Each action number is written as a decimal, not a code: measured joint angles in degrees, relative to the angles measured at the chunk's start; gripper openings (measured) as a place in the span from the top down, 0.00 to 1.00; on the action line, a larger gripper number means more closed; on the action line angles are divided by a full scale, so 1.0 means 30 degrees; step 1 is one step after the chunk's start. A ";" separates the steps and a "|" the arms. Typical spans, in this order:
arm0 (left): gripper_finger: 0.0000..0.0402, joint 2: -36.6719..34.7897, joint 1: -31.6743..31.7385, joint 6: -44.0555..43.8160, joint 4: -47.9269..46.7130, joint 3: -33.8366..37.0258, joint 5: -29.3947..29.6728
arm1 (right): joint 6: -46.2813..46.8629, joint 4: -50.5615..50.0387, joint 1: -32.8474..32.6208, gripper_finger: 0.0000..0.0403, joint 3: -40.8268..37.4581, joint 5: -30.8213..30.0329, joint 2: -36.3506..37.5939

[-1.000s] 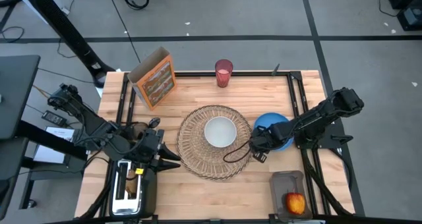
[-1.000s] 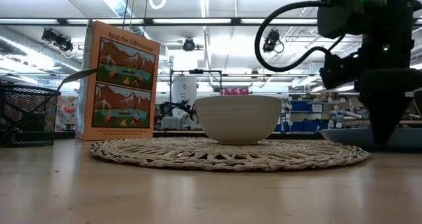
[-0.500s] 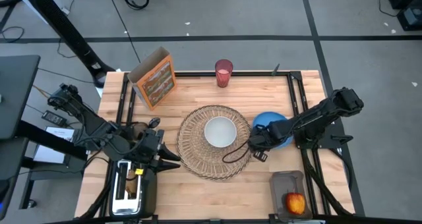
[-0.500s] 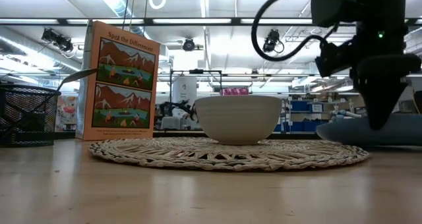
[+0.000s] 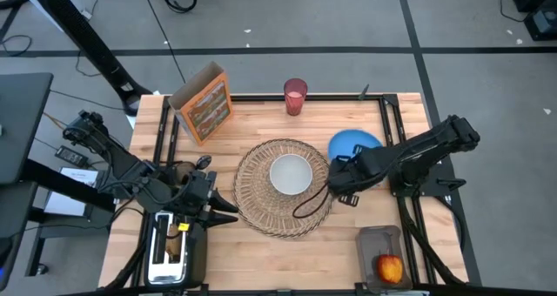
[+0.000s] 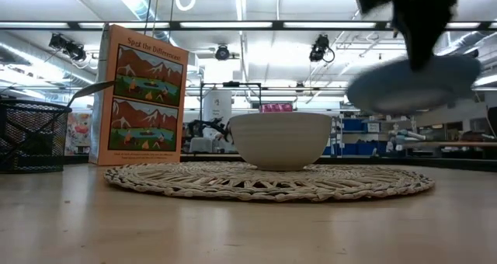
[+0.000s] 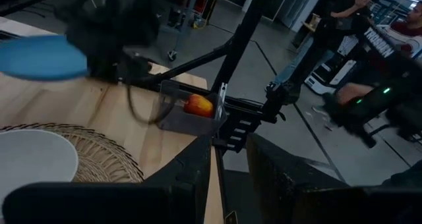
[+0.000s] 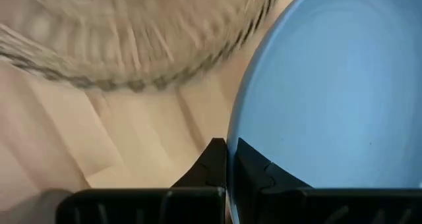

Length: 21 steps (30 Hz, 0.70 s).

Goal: Arrange a breakfast setting
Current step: Put the blue plate on the table mat

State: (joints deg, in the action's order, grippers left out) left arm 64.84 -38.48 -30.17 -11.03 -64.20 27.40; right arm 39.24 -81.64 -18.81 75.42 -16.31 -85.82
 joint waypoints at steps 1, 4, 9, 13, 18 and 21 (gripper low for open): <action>0.74 0.0000 0.0000 -0.0003 0.0000 0.0000 0.0000 | -0.0251 -0.0503 -0.0106 0.97 0.0900 -0.0393 0.0000; 0.74 0.0000 0.0000 -0.0003 0.0000 0.0000 0.0000 | -0.1266 -0.1770 -0.0451 0.97 0.3450 -0.1508 0.0007; 0.74 0.0000 0.0000 -0.0226 0.0040 0.0000 0.0000 | -0.4067 -0.2037 -0.0882 0.97 0.7021 -0.2661 0.0007; 0.74 -0.0181 0.0001 -0.0711 0.0507 -0.0001 -0.0002 | -0.7490 -0.0458 -0.1119 0.97 0.8769 -0.2765 0.0022; 0.74 -0.0577 0.0019 -0.0233 0.0414 -0.0520 0.0000 | -1.2327 0.2930 -0.1391 0.97 0.9361 -0.2016 -0.0363; 0.74 -0.1058 0.0036 0.0846 0.0210 -0.1011 0.0031 | -1.4906 0.5304 -0.1405 0.97 0.9361 -0.0903 -0.1203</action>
State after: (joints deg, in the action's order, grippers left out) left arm 61.67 -38.37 -27.63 -10.40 -67.24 27.49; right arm -5.48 -65.73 -23.03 103.50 -19.02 -89.43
